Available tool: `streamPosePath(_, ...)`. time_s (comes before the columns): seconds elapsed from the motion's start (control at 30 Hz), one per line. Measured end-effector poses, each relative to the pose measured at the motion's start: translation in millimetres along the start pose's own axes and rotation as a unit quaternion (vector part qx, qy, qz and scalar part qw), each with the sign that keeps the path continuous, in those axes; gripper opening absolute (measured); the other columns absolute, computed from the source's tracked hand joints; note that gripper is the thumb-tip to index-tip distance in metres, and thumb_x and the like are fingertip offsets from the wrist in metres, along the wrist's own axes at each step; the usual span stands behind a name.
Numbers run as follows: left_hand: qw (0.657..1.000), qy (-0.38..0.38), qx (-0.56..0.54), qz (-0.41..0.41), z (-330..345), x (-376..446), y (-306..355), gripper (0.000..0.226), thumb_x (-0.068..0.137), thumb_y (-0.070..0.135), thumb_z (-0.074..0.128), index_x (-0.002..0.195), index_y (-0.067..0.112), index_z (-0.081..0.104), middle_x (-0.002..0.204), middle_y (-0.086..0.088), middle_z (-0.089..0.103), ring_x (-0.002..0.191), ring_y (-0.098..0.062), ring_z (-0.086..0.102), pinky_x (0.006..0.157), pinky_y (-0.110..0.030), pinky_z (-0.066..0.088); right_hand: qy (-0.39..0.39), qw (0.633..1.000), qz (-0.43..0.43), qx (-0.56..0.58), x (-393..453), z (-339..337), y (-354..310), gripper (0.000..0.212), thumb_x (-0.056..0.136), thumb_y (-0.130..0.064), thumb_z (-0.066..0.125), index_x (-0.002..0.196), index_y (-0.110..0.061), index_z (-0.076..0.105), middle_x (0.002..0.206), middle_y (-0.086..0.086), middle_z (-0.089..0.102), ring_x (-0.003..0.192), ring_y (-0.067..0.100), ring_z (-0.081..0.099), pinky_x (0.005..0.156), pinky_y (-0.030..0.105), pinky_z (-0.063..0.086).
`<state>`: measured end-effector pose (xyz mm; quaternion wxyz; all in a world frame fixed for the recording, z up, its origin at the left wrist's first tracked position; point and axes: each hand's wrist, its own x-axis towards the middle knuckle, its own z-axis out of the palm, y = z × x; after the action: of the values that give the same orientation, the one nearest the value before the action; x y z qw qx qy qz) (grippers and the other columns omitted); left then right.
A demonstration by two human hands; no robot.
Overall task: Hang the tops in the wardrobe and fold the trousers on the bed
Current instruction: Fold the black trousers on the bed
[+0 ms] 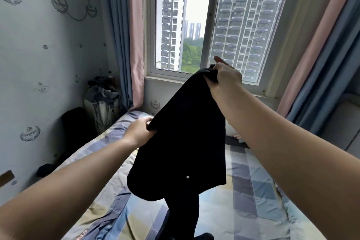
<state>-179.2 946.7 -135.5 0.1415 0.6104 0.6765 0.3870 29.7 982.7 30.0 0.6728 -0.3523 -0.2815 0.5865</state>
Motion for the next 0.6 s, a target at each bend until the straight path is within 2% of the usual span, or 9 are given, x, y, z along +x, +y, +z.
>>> streamPosePath(0.07, 0.999, 0.002, 0.030, -0.025, 6, -1, -24, 0.006, 0.084, 0.018, 0.065, 0.081, 0.013, 0.065, 0.079, -0.009, 0.068, 0.087, -0.033, 0.064, 0.067, -0.037, 0.044, 0.004, 1.000, -0.001, 0.012, 0, -3, -4, 0.034, 0.084, 0.013, 0.048, 0.081, -0.012, 0.071, 0.077, 0.011, 0.056, 0.060, 0.020, 0.051, 0.060, 0.029, 0.056)
streamPosePath(0.13, 0.994, -0.024, 0.087, -0.060, 11, -5, -48, 0.020, 0.088, 0.035, 0.059, 0.076, 0.019, 0.062, 0.071, -0.002, 0.061, 0.083, -0.031, 0.063, 0.058, -0.032, 0.036, 0.007, 1.000, -0.003, 0.023, 0, -7, -9, 0.034, 0.085, 0.013, 0.047, 0.084, -0.011, 0.071, 0.080, 0.011, 0.057, 0.061, 0.021, 0.052, 0.059, 0.029, 0.055)
streamPosePath(0.23, 0.980, -0.058, 0.152, -0.118, 12, -15, -82, 0.046, 0.086, 0.055, 0.041, 0.079, 0.016, 0.065, 0.075, -0.006, 0.066, 0.078, -0.029, 0.063, 0.060, -0.030, 0.037, 0.011, 0.999, -0.010, 0.034, 2, -14, -18, 0.033, 0.086, 0.013, 0.045, 0.091, -0.009, 0.070, 0.086, 0.012, 0.057, 0.064, 0.022, 0.053, 0.063, 0.032, 0.058)
streamPosePath(0.37, 0.973, -0.037, 0.109, -0.199, -2, -19, -100, 0.047, 0.091, 0.055, 0.049, 0.069, 0.014, 0.061, 0.064, -0.007, 0.063, 0.065, -0.029, 0.063, 0.064, -0.033, 0.050, 0.018, 0.998, -0.023, 0.049, 7, -26, -24, 0.032, 0.086, 0.013, 0.046, 0.099, -0.007, 0.068, 0.081, 0.011, 0.055, 0.062, 0.022, 0.051, 0.078, 0.037, 0.056)
streamPosePath(0.43, 0.970, -0.015, 0.050, -0.236, -10, -18, -100, 0.040, 0.093, 0.044, 0.051, 0.073, 0.011, 0.063, 0.067, -0.010, 0.065, 0.067, -0.028, 0.067, 0.064, -0.036, 0.055, 0.025, 0.997, -0.026, 0.069, 12, -34, -25, 0.031, 0.086, 0.013, 0.048, 0.103, -0.005, 0.066, 0.084, 0.013, 0.055, 0.066, 0.023, 0.053, 0.081, 0.039, 0.056)
streamPosePath(0.53, 0.955, 0.038, -0.106, -0.275, -17, -13, -98, 0.024, 0.097, 0.015, 0.048, 0.079, 0.006, 0.062, 0.060, -0.008, 0.062, 0.052, -0.016, 0.065, 0.052, -0.026, 0.050, 0.025, 0.995, -0.027, 0.096, 20, -48, -28, 0.026, 0.086, 0.012, 0.052, 0.101, -0.005, 0.064, 0.082, 0.013, 0.055, 0.069, 0.023, 0.053, 0.078, 0.039, 0.056)
streamPosePath(0.6, 0.932, 0.100, -0.210, -0.279, -27, -6, -92, 0.024, 0.099, 0.008, 0.041, 0.084, 0.006, 0.059, 0.055, -0.008, 0.061, 0.042, -0.010, 0.062, 0.047, -0.023, 0.050, 0.014, 0.994, -0.025, 0.108, 26, -56, -32, 0.022, 0.085, 0.014, 0.052, 0.090, -0.005, 0.060, 0.065, 0.008, 0.054, 0.062, 0.022, 0.050, 0.064, 0.034, 0.057)
